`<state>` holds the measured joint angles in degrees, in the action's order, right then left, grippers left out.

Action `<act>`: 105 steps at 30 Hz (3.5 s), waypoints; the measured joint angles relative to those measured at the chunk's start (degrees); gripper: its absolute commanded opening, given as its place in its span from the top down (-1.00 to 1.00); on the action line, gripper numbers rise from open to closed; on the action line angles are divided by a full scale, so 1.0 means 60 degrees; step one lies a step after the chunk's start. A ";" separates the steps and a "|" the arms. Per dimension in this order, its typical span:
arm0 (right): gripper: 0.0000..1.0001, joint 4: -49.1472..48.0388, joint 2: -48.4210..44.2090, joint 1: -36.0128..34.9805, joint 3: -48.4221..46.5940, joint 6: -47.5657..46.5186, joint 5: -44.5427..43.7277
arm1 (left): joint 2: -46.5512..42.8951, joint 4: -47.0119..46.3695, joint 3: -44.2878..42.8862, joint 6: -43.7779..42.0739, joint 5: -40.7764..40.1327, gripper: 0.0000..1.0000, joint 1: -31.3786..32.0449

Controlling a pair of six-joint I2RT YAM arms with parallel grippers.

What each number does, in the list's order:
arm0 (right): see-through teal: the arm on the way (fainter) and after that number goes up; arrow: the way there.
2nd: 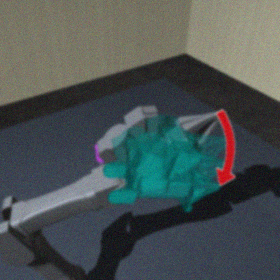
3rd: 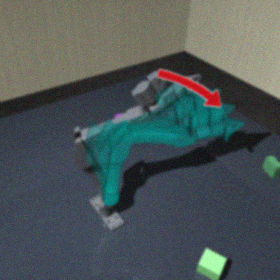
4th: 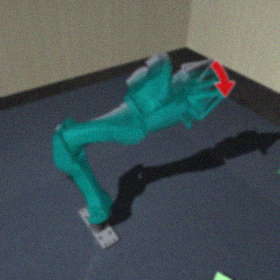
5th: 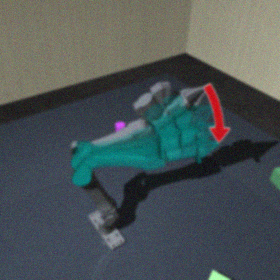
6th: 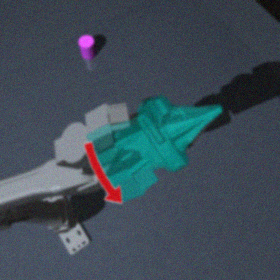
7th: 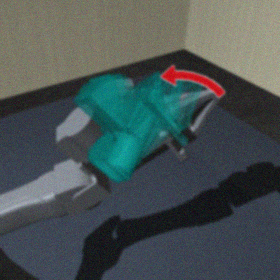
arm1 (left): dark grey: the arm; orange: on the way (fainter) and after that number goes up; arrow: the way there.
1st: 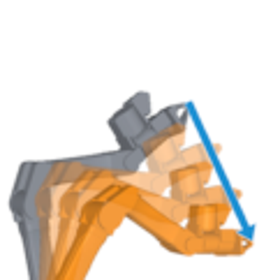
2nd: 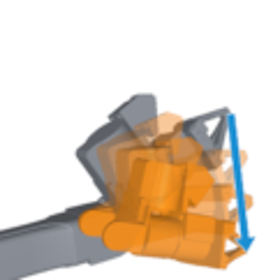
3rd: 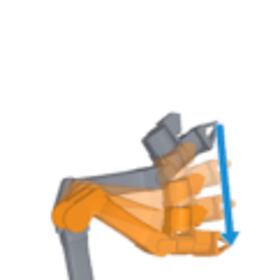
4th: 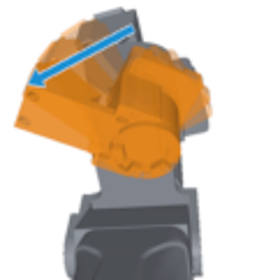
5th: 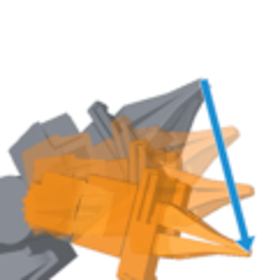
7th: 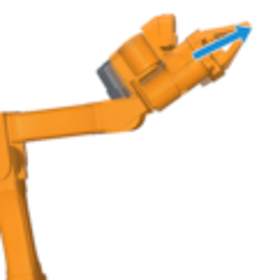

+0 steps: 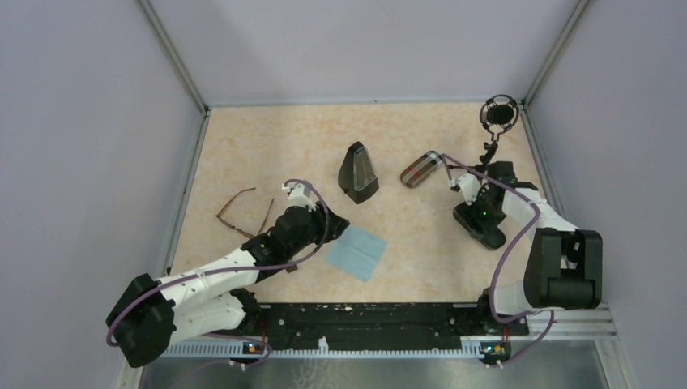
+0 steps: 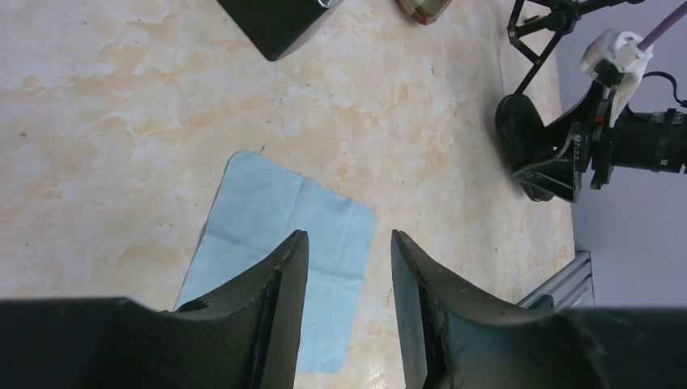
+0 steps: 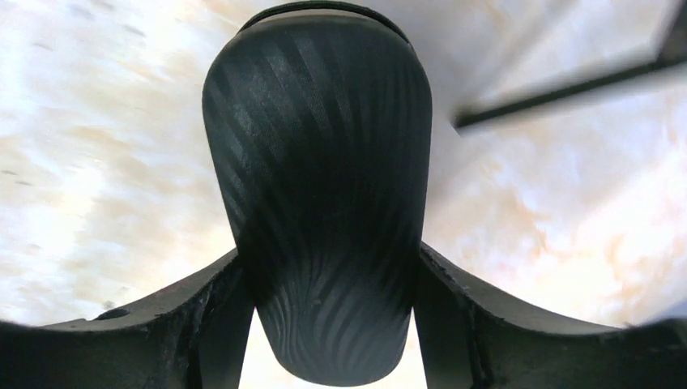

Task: Organize the sunglasses
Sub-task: Move the sunglasses case at the center of the board, then adjust the sunglasses case at the center of the board.

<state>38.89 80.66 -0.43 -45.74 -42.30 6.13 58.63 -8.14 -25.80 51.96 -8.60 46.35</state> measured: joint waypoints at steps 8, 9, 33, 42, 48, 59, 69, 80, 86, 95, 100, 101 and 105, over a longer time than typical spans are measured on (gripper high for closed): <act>-0.97 0.0419 -0.0532 0.1741 -0.0007 -0.0266 0.0605 | 0.0000 -0.0004 0.0018 0.0004 0.0259 0.03 0.0007; -0.97 0.0484 -0.0794 0.1759 -0.0007 -0.0266 0.0685 | -0.0004 -0.0004 0.0018 0.0004 0.0280 0.03 0.0015; -0.97 0.0535 -0.1974 0.1665 -0.0663 0.0965 0.3712 | 0.5439 0.0532 -0.5643 -0.4550 0.0892 -0.27 0.1198; -0.97 0.0189 -0.4018 0.1770 0.0565 0.1920 0.3719 | 1.0287 0.1650 -1.1424 -0.6969 0.0619 -0.42 0.1355; -0.97 -0.0011 -0.4382 0.1923 0.0674 0.2025 0.3825 | 1.2451 0.2430 -1.3413 -0.7879 0.0189 -0.64 0.1231; -0.95 -0.0007 -0.4226 0.2036 0.0699 0.2018 0.4022 | 1.2998 0.2211 -1.4236 -0.8153 0.0627 -0.71 0.0317; -0.94 0.0015 -0.4095 0.2044 0.0750 0.1985 0.4240 | 1.4218 0.1792 -1.5977 -0.8109 0.1472 -0.86 -0.0160; -0.94 0.0029 -0.3985 0.2058 0.0750 0.1974 0.4444 | 1.5336 0.1741 -1.7110 -0.7632 0.2524 -0.87 -0.0656; -0.92 0.0036 -0.3931 0.2058 0.0750 0.1967 0.4550 | 1.4735 0.1191 -1.5511 -0.7650 0.3370 -0.75 -0.0641; -0.88 0.0120 -0.3544 0.2095 0.0750 0.1949 0.4677 | 1.2979 0.0204 -1.2400 -0.6936 0.3242 -0.34 -0.0120; -0.85 0.0157 -0.3563 0.2095 0.0750 0.1963 0.4681 | 1.2852 -0.0437 -1.1959 -0.6142 0.2550 -0.46 0.0131; -0.83 0.0149 -0.3570 0.2095 0.0750 0.1978 0.4696 | 1.2783 -0.0495 -1.1839 -0.6065 0.2339 -0.47 0.0182; -0.70 0.0175 -0.3548 0.1967 0.0616 0.2222 0.4743 | 1.1901 -0.0484 -1.0582 -0.5756 0.1053 -0.50 0.0667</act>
<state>39.94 59.37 11.38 -42.04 -28.97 34.59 130.04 -11.05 -89.30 17.43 -2.28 50.35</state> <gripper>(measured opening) 0.893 0.743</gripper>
